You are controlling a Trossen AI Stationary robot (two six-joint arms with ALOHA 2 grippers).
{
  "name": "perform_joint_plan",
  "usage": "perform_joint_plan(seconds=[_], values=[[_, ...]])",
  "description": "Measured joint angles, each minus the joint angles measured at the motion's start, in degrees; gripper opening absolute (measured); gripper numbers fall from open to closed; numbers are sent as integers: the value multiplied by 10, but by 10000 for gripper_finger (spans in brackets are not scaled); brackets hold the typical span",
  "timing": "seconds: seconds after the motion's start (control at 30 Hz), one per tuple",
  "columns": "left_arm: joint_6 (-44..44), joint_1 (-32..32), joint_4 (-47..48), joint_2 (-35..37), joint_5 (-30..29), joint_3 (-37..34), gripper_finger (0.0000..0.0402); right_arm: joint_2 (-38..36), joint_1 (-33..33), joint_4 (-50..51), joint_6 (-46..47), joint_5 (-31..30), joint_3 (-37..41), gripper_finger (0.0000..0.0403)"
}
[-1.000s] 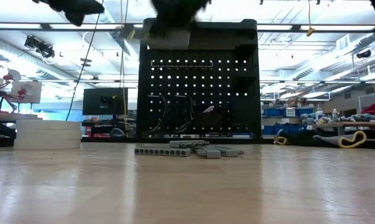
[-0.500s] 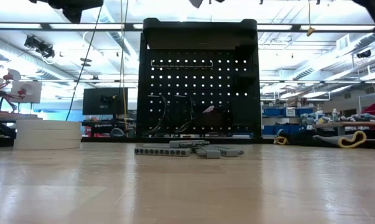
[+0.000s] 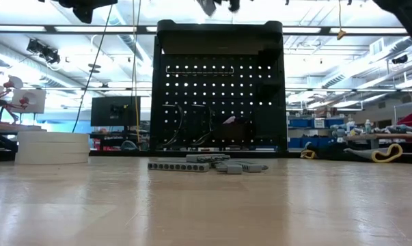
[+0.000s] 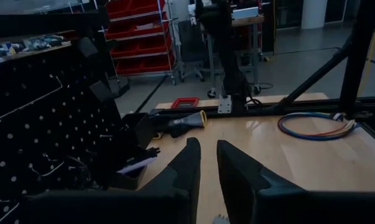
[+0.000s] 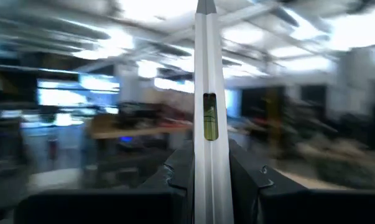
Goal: Hang tools onto peg board
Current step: Put the silver spirit level onto the peg board
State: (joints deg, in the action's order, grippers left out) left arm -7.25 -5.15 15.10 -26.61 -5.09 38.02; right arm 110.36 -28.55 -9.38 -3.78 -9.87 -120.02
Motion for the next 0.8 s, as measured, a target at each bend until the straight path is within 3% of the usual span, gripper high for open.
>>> perform_joint_plan(seconds=[0.13,0.37,0.47,0.6,0.8], values=[[-6,0,-1,3,-18,0,59,-17,53,41,-82,47,-1,69],[-17,0,41,27,-28,32,63,-68,146,267,-261,9,0,69],[-17,0,91,17,-55,78,76,-88,171,387,-272,11,0,69],[-16,0,91,-19,-78,110,114,-96,184,499,-260,36,0,69],[-67,0,53,-117,-70,123,190,-82,171,573,-228,148,0,69]])
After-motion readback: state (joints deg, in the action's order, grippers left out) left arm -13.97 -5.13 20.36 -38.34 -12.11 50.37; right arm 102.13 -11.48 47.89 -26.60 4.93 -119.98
